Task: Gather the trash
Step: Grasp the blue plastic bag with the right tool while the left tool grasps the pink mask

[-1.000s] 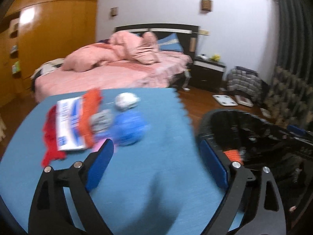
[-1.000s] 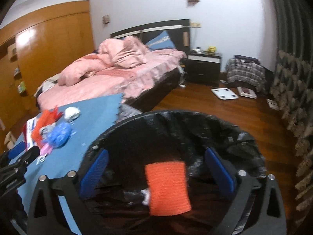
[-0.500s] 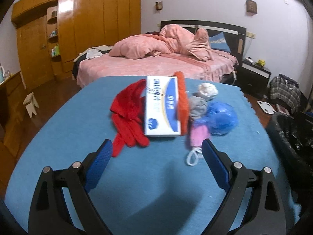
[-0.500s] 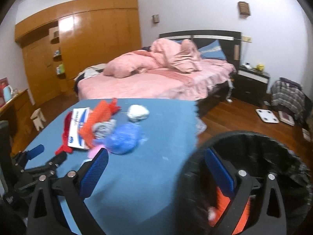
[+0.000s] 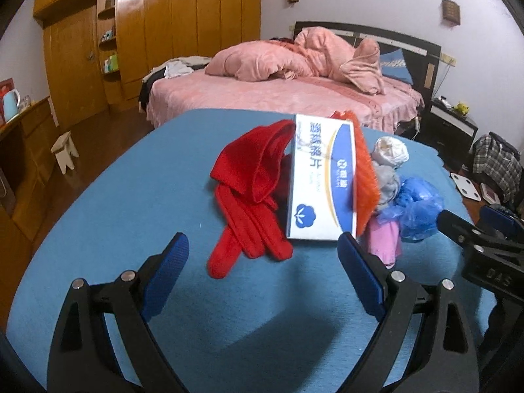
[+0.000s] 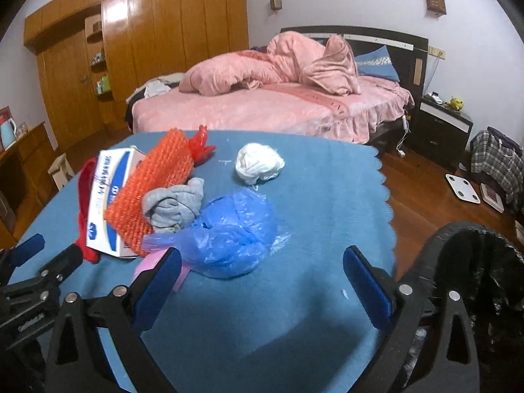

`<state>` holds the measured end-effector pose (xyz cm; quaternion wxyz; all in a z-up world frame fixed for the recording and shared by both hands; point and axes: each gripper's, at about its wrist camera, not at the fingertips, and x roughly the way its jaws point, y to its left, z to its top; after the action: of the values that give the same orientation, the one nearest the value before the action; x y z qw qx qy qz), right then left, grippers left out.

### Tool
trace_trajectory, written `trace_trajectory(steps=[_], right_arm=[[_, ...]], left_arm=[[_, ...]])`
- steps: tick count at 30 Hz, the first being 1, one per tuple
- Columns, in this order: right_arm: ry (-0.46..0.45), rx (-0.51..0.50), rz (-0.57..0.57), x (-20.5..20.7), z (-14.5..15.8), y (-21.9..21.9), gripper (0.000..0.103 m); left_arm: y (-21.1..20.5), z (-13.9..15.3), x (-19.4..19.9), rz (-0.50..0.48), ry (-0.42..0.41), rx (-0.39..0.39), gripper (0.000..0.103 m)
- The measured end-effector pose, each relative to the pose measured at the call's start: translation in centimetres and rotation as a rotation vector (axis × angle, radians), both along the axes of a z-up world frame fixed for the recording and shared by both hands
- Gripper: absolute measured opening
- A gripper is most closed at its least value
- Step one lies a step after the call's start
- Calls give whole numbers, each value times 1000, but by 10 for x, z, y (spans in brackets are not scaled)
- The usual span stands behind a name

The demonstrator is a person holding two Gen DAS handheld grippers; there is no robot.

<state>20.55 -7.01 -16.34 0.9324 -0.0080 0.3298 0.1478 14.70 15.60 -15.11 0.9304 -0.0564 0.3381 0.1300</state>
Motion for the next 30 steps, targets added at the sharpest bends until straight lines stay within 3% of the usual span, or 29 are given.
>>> trace_trajectory(steps=[6,8,10,12,16,25,30], right_arm=[[56,-15,16,19,-10,13,92],[94,-25,37,24,-15,18,83],[124,-18,64,28,-19,21,63],[149,4,101,31,-23,23,49],[149,25,112,29,-23,21,34],[118,67,58,9,-16,1,29],[106,68,27,-4,-15,-12,29]], left_arm=[[-1,-3,0,-5,13,7,89],[0,-3,1,-5,18,7,88],[-3,-4,2,-4,20,7,87],[-3,-4,3,-5,23,6,87],[-3,-5,3,-6,22,5,86],[-5,-4,1,-8,12,16,82],[-14,3,-4,-42,-48,-2,79]])
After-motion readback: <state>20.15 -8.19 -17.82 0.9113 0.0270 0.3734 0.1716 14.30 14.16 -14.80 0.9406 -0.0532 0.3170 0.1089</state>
